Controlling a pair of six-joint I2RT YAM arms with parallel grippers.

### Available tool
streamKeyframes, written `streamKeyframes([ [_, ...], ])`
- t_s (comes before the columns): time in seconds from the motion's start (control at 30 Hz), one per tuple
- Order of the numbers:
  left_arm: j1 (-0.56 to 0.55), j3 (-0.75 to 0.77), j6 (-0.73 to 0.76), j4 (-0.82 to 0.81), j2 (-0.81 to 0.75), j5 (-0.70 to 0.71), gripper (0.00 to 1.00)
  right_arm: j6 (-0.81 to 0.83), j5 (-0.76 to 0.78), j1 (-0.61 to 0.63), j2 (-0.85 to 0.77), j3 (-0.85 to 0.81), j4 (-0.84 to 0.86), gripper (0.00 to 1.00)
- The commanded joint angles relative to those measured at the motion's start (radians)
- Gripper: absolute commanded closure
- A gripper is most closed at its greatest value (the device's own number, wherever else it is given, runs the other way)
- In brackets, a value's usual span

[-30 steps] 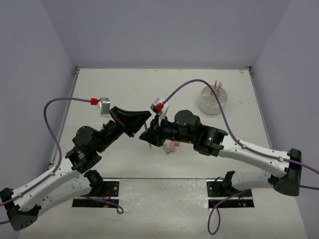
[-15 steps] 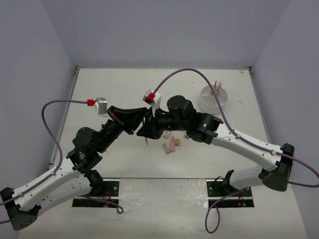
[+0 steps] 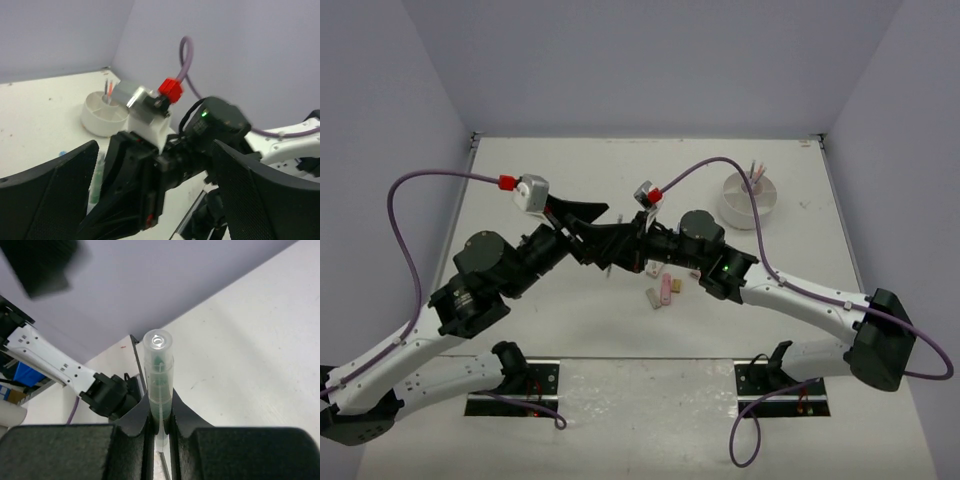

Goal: Sort the stationery into containers
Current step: Close the pen cap on the pen, then place the pen in the storage box.

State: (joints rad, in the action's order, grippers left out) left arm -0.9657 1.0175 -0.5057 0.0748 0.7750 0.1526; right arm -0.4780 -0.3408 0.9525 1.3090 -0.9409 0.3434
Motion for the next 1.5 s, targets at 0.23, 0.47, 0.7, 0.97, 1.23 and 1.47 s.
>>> streamKeyframes([
  [0.23, -0.007, 0.111, 0.020, 0.379, -0.068, 0.419, 0.00, 0.088, 0.711, -0.154, -0.098, -0.020, -0.193, 1.00],
  [0.47, -0.007, -0.025, 0.026, 0.548, -0.111, 0.371, 0.00, 0.104, 1.042, -0.483, -0.059, -0.095, -0.277, 1.00],
  [0.7, -0.008, -0.121, 0.062, 0.561, -0.206, 0.353, 0.00, 0.141, 1.059, -0.698, 0.093, -0.168, -0.187, 1.00],
  [0.97, -0.006, -0.161, 0.085, 0.525, -0.212, 0.314, 0.00, 0.156, 1.015, -0.726, 0.271, -0.200, -0.081, 1.00],
  [1.23, -0.007, -0.172, 0.088, 0.514, -0.243, 0.301, 0.00, 0.139, 1.008, -0.727, 0.365, -0.188, -0.035, 0.94],
  [1.47, -0.006, -0.171, 0.088, 0.517, -0.254, 0.314, 0.00, 0.144, 0.984, -0.728, 0.366, -0.190, -0.035, 0.82],
])
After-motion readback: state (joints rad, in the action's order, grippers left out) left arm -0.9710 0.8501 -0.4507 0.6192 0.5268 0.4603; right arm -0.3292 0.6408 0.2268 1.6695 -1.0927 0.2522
